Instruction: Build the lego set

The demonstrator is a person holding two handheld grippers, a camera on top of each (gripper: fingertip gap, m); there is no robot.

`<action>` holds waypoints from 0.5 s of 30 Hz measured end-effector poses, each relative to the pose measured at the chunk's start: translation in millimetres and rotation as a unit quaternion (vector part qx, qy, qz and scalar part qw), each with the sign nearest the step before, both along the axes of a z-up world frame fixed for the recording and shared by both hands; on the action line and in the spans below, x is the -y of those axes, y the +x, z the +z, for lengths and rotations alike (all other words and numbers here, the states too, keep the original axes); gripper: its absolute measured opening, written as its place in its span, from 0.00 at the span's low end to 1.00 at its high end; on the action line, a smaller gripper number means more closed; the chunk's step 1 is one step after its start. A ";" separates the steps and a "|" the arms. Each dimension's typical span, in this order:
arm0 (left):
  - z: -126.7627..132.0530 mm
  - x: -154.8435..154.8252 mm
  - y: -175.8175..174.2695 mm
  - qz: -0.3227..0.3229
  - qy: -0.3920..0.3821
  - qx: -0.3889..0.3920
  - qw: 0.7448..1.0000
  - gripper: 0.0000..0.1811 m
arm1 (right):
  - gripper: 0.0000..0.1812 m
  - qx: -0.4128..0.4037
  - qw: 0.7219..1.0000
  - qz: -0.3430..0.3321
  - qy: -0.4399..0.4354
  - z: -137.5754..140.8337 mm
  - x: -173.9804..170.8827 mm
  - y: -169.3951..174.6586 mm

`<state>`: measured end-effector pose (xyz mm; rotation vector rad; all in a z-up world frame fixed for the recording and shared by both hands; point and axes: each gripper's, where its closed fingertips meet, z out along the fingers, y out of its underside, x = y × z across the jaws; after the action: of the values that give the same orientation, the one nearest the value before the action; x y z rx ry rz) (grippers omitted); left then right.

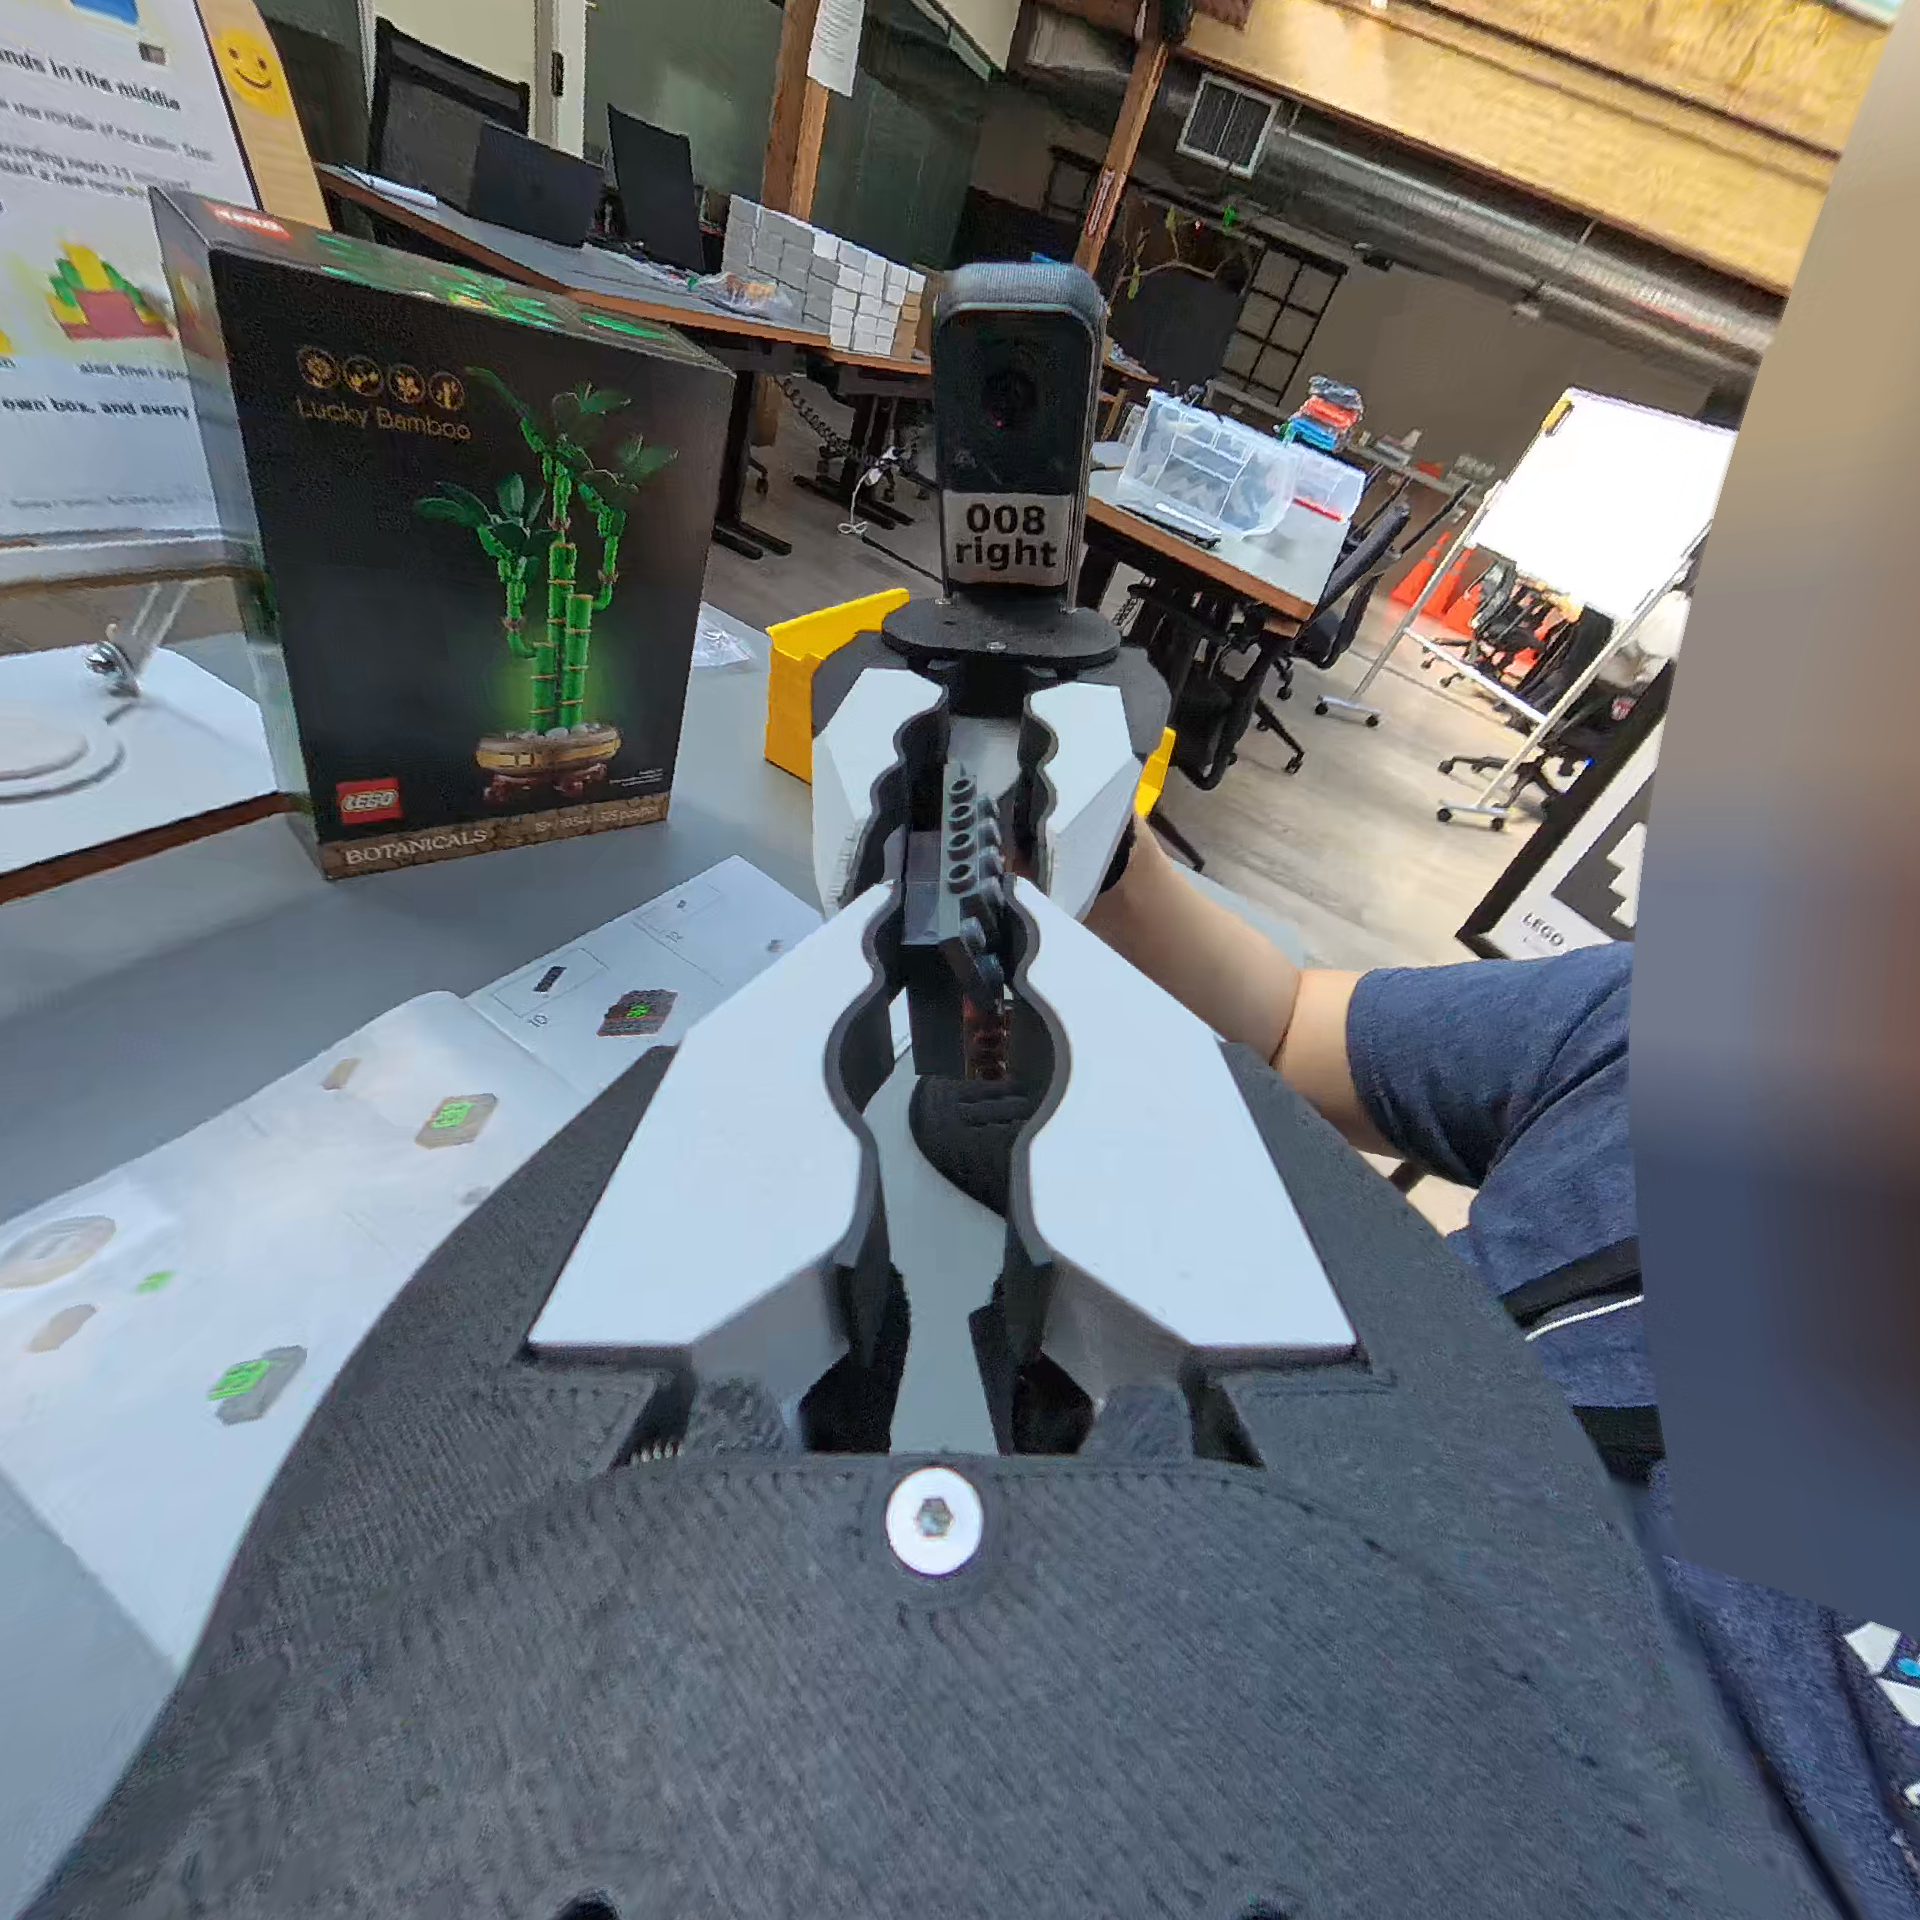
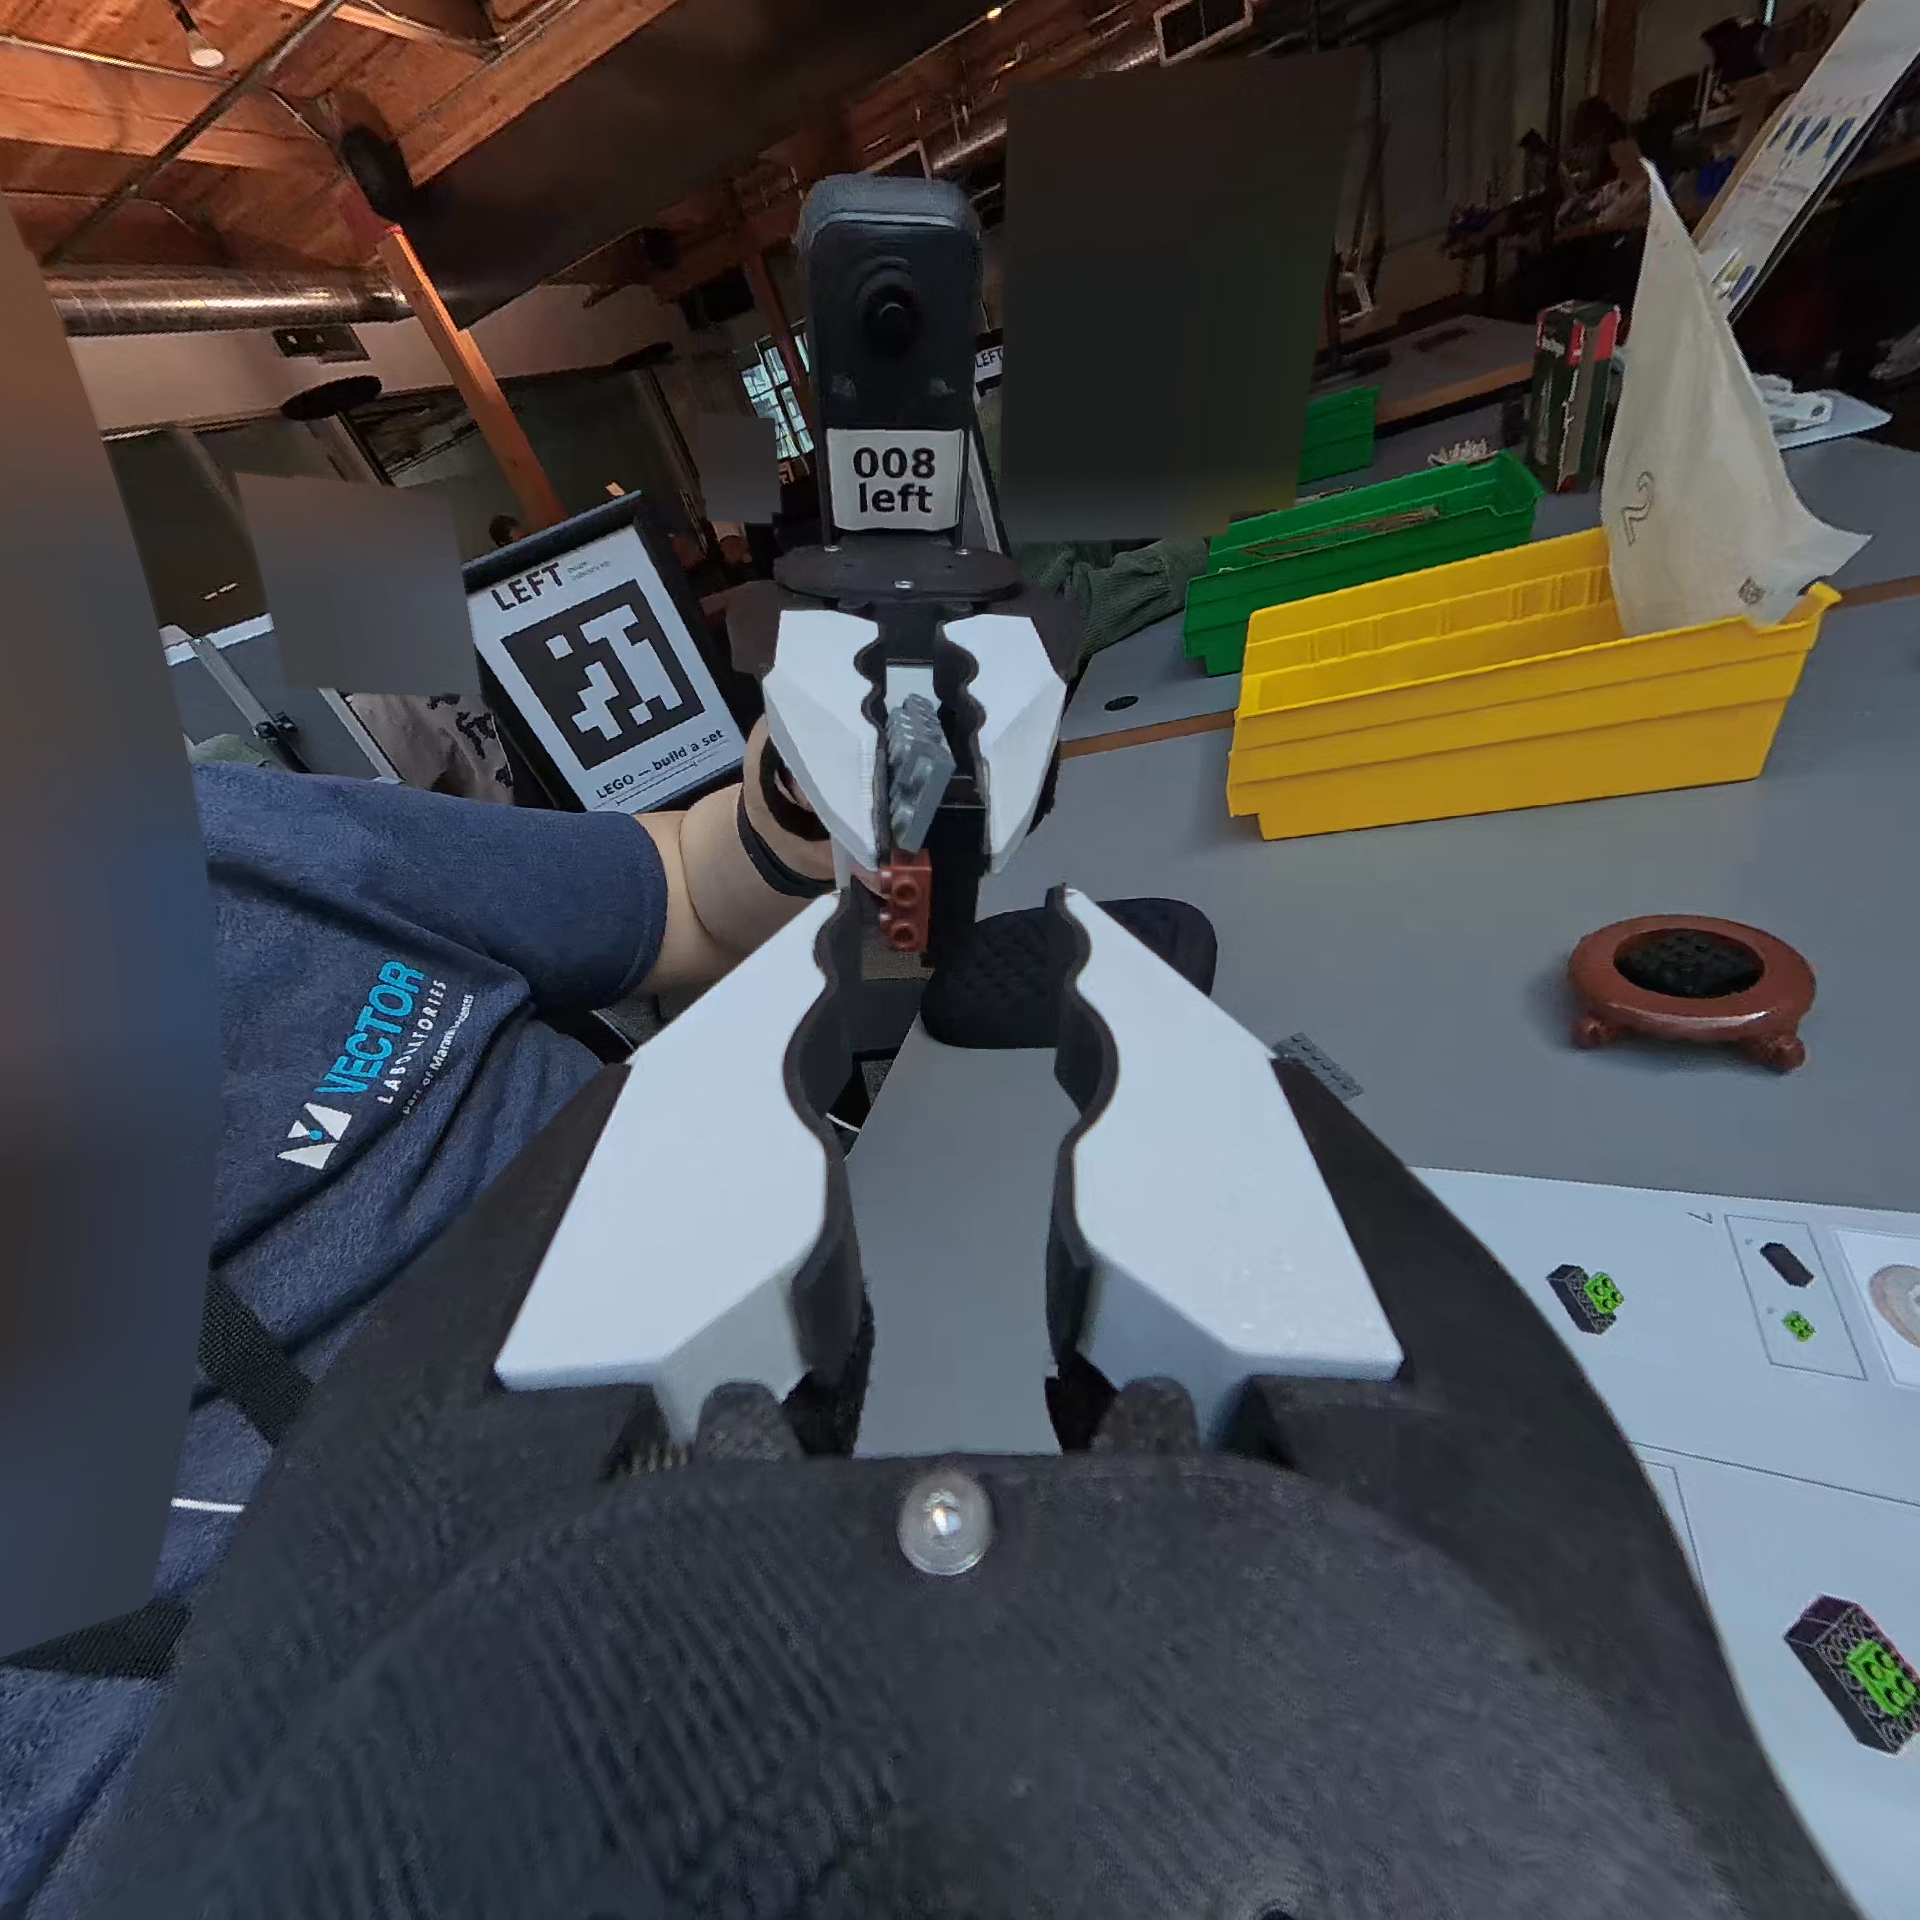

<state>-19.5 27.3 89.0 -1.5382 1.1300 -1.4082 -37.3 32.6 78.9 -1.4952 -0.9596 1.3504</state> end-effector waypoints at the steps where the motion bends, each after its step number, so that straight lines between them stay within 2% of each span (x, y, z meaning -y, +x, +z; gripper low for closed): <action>1: 1.4 -0.7 -0.7 -0.007 -0.023 0.008 1.000 0.08 | 0.18 -0.002 1.000 0.004 -0.009 -1.5 -0.3 -1.2; 4: 0.3 -6.9 -2.4 -0.006 -0.053 0.015 0.998 0.08 | 0.10 -0.011 1.000 0.015 -0.020 -2.2 0.4 -2.7; 10: -4.5 -17.1 0.9 0.008 -0.075 0.004 0.997 0.07 | 0.09 -0.037 0.998 -0.008 -0.046 -4.2 -12.5 -3.9; 15: 5.3 -21.8 7.7 0.000 -0.049 -0.013 0.999 0.07 | 0.09 -0.079 0.996 -0.014 -0.032 6.6 -16.7 2.5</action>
<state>-11.8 49.1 94.3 -1.6301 1.0905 -1.4651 -34.8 49.3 85.5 -1.4197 -0.7999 1.4679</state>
